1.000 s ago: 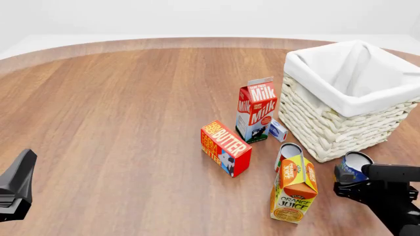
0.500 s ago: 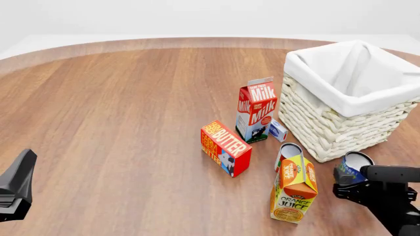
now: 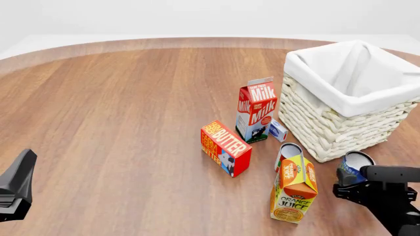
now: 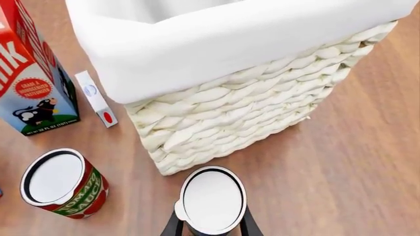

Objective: Pick up the alphabet soup, and put it in the basket.

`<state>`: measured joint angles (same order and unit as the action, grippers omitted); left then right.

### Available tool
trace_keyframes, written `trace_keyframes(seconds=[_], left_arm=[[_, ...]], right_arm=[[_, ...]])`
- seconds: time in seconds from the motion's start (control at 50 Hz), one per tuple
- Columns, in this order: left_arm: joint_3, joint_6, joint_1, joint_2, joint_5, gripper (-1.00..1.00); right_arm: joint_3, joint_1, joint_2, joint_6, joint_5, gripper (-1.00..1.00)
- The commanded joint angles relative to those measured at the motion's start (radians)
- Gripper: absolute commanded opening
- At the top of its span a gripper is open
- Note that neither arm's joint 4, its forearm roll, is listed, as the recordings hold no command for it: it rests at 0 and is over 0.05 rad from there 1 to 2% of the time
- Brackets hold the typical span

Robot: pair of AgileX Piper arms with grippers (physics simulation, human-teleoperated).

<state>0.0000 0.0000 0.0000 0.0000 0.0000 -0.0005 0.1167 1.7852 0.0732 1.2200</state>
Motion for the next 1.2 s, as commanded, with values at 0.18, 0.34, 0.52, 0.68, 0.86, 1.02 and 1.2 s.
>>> trace_keyframes(seconds=[0.18,0.34,0.52,0.68,0.86,1.02,1.2], left_arm=[[0.0,0.0,0.0,0.0,0.0,1.0],[0.0,0.0,0.0,0.0,0.0,1.0],[0.0,0.0,0.0,0.0,0.0,1.0],[0.0,0.0,0.0,0.0,0.0,1.0],[0.0,0.0,0.0,0.0,0.0,1.0],[0.0,0.0,0.0,0.0,0.0,1.0],[0.0,0.0,0.0,0.0,0.0,1.0]], right_arm=[[0.0,0.004,-0.022,-0.006,0.0,-1.0],[0.0,0.013,-0.041,-0.001,0.0,-1.0],[0.0,0.021,-0.062,0.009,0.0,-1.0],[0.0,0.025,-0.073,0.028,0.0,-1.0],[0.0,0.03,-0.093,0.053,0.0,-1.0],[0.0,0.037,-0.104,0.066,0.0,-1.0],[0.0,0.038,-0.121,0.066,0.0,-1.0]])
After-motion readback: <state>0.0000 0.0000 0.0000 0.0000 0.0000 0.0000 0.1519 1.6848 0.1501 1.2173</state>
